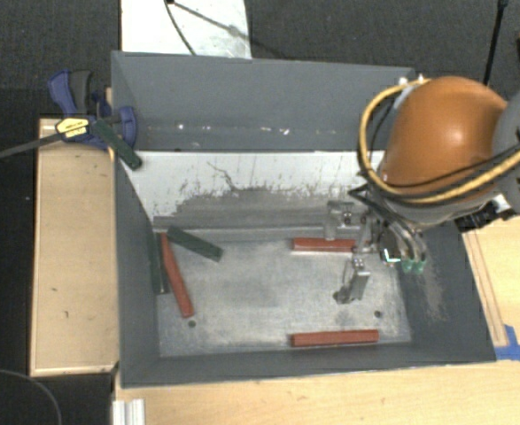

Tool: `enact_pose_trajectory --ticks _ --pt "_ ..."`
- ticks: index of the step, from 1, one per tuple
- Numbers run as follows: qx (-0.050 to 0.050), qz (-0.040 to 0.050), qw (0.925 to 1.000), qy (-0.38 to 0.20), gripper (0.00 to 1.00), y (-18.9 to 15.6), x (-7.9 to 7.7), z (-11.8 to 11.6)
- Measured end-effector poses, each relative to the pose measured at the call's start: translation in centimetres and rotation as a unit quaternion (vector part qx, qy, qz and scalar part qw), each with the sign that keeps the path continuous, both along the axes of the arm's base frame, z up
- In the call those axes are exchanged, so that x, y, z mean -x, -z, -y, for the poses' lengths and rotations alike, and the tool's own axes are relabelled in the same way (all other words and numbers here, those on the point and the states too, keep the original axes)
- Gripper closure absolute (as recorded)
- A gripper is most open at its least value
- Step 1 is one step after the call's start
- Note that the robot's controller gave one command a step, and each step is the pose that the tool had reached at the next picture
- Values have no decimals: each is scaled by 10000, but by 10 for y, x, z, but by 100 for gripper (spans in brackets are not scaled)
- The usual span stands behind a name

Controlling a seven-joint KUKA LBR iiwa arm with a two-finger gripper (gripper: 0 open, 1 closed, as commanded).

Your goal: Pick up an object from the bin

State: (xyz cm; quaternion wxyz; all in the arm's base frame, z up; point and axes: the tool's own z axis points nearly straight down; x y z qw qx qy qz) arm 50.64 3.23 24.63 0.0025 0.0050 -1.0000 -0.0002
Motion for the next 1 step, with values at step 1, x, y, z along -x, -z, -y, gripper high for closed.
enact_pose_trajectory --ticks 1 --pt "3 -1 9995 309 0 126 -19 35"
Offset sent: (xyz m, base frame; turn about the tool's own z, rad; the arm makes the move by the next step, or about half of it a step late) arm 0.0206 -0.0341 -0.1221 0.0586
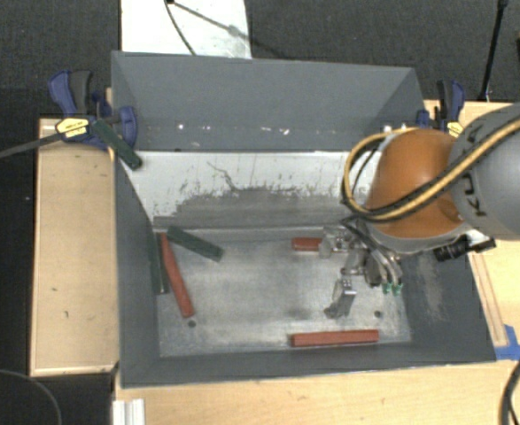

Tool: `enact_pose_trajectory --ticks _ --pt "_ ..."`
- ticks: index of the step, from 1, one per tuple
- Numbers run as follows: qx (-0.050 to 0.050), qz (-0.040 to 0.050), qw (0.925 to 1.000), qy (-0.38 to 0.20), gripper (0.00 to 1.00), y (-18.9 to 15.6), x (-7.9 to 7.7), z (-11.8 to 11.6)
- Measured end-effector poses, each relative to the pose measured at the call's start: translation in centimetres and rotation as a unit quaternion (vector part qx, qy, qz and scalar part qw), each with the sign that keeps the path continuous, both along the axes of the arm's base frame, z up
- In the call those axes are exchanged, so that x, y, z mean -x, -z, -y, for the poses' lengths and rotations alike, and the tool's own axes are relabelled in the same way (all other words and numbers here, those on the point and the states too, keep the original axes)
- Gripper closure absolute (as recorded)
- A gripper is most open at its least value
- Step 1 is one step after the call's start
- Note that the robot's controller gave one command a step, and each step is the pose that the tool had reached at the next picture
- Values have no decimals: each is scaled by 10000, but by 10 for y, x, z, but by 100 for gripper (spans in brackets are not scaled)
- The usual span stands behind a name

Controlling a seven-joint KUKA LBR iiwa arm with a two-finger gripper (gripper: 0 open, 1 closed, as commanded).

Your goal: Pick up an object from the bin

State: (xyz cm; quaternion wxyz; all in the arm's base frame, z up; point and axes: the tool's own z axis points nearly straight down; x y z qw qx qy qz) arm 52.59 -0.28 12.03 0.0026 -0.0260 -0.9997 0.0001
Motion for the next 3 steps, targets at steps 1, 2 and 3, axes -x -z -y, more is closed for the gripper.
enact_pose_trajectory --ticks 1,2,3 --pt "0 53 10000 -79 0 53 -66 7" --pt "-4 47 10000 -69 100 49 -65 7" --pt "-3 77 9999 153 100 -87 -59 8"
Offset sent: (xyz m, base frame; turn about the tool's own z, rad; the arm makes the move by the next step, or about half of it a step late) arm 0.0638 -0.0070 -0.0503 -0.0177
